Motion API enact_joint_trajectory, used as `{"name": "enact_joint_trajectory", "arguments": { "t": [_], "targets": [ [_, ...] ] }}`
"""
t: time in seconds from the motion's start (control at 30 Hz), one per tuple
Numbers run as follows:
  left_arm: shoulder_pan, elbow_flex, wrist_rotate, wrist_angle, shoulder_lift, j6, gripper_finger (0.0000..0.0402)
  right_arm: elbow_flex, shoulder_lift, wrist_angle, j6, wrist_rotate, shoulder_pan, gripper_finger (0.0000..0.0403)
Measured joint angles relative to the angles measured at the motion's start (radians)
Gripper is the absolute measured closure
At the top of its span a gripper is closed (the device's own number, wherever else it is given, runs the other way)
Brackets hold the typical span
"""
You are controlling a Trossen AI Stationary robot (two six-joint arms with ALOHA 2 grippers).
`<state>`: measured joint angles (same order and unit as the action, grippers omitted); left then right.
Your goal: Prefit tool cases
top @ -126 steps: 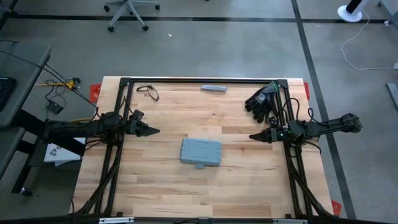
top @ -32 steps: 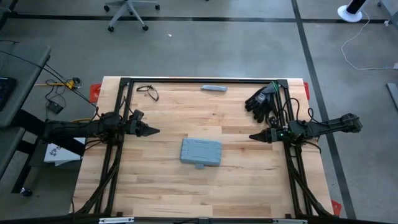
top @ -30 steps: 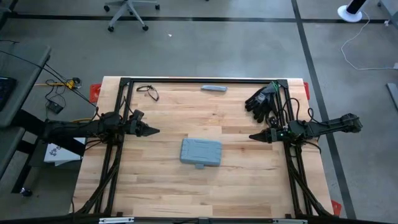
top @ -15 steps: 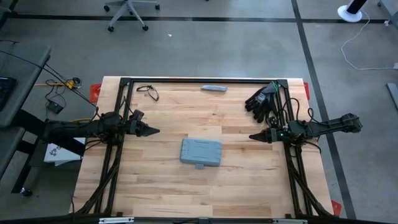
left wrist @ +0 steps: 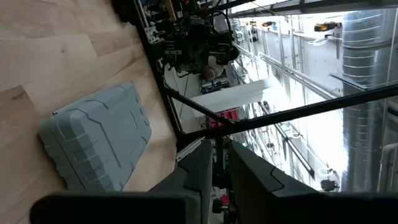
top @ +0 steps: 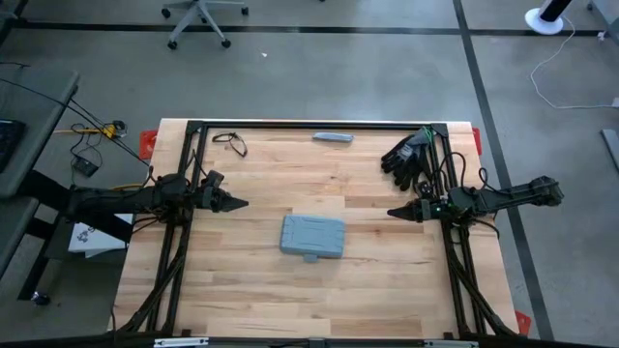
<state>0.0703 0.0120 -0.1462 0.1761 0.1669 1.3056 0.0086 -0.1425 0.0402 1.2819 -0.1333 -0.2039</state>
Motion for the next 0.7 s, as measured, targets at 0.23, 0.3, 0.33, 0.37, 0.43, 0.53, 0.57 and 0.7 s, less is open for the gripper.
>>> {"name": "enact_joint_trajectory", "arguments": {
  "t": [0.23, 0.3, 0.33, 0.37, 0.43, 0.53, 0.57, 0.7],
  "targets": [
    [0.000, 0.000, 0.000, 0.000, 0.000, 0.000, 0.0353, 0.000, 0.000, 0.000, 0.000, 0.000, 0.000, 0.0403],
    [0.000, 0.000, 0.000, 0.000, 0.000, 0.000, 0.0353, 0.000, 0.000, 0.000, 0.000, 0.000, 0.000, 0.0403],
    [0.000, 0.000, 0.000, 0.000, 0.000, 0.000, 0.0353, 0.000, 0.000, 0.000, 0.000, 0.000, 0.000, 0.0403],
    [0.000, 0.000, 0.000, 0.000, 0.000, 0.000, 0.0353, 0.000, 0.000, 0.000, 0.000, 0.000, 0.000, 0.0403],
    [0.000, 0.000, 0.000, 0.000, 0.000, 0.000, 0.0353, 0.000, 0.000, 0.000, 0.000, 0.000, 0.000, 0.0403],
    [0.000, 0.000, 0.000, 0.000, 0.000, 0.000, 0.0353, 0.000, 0.000, 0.000, 0.000, 0.000, 0.000, 0.0403],
    [0.000, 0.000, 0.000, 0.000, 0.000, 0.000, 0.0353, 0.000, 0.000, 0.000, 0.000, 0.000, 0.000, 0.0403],
    [0.000, 0.000, 0.066, 0.000, 0.000, -0.034, 0.0353, 0.000, 0.000, 0.000, 0.000, 0.000, 0.000, 0.0403]
  ]
}}
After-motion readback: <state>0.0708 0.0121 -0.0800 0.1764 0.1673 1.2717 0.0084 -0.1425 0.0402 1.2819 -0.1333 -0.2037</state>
